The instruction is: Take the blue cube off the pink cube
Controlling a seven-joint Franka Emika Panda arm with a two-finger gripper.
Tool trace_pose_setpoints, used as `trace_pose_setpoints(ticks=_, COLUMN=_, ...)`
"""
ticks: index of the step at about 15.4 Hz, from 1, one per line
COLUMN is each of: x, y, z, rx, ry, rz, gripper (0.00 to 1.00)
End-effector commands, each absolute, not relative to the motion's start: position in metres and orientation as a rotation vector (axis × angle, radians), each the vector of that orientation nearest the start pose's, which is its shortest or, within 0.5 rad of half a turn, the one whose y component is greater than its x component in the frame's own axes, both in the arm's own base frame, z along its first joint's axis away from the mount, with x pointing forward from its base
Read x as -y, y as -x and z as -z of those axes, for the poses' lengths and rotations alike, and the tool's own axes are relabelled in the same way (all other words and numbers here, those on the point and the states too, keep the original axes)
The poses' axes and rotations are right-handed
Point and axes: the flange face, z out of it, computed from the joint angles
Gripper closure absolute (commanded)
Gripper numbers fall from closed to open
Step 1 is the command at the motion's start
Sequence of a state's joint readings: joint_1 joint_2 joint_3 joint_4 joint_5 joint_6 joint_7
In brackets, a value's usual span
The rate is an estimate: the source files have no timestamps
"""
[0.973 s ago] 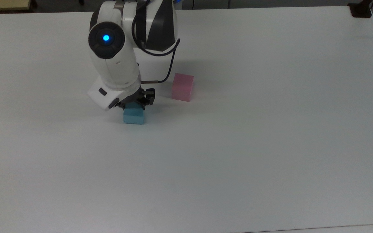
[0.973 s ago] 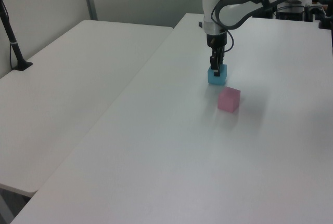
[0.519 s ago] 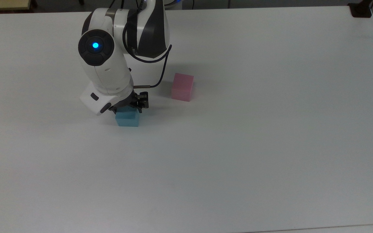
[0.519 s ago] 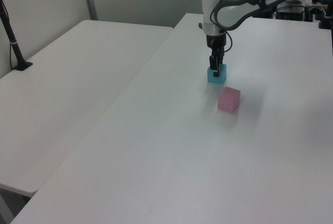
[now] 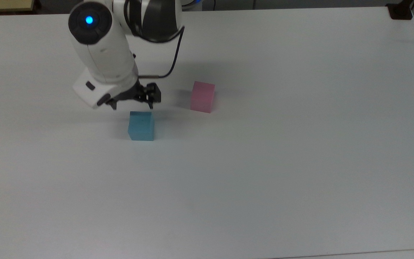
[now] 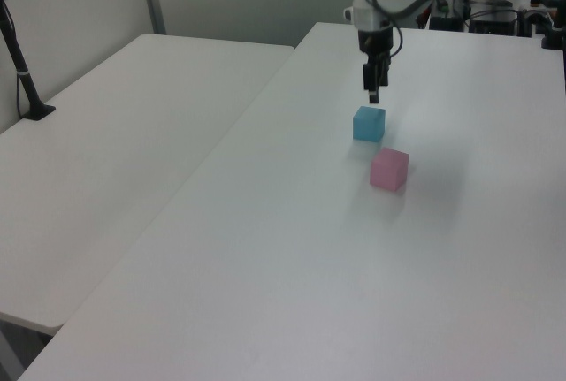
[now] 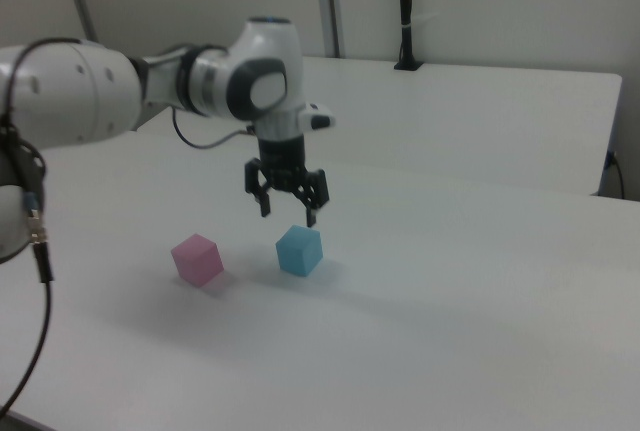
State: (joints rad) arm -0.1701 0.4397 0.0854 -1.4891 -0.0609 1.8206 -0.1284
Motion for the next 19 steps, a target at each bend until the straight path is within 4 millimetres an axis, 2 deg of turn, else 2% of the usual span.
trace_pose_setpoints(ticks=1, x=0.061, y=-0.629, z=-0.496, rx=-0.045, ry=3.157, rz=-0.190, gripper=0.00)
trace_pose_setpoints(ticks=5, x=0.053, y=-0.590, z=-0.560, rx=-0.244, ry=3.140, rz=-0.210, gripper=0.00)
trace_pose_setpoints(ticks=7, x=0.051, y=-0.568, z=-0.586, rx=-0.290, ry=3.142, rz=-0.215, gripper=0.00)
trace_pose_setpoints(ticks=10, x=0.041, y=-0.537, z=-0.614, rx=-0.310, ry=3.122, rz=-0.212, gripper=0.00)
trace_pose_setpoints(ticks=12, x=0.042, y=-0.519, z=-0.627, rx=-0.287, ry=3.115, rz=-0.200, gripper=0.00)
trace_pose_setpoints(ticks=14, x=0.041, y=-0.516, z=-0.627, rx=-0.226, ry=3.114, rz=-0.189, gripper=0.00)
trace_pose_setpoints(ticks=16, x=0.043, y=-0.524, z=-0.628, rx=-0.106, ry=3.130, rz=-0.104, gripper=0.00)
trace_pose_setpoints(ticks=19, x=0.047, y=-0.538, z=-0.627, rx=-0.065, ry=3.157, rz=0.001, gripper=0.00)
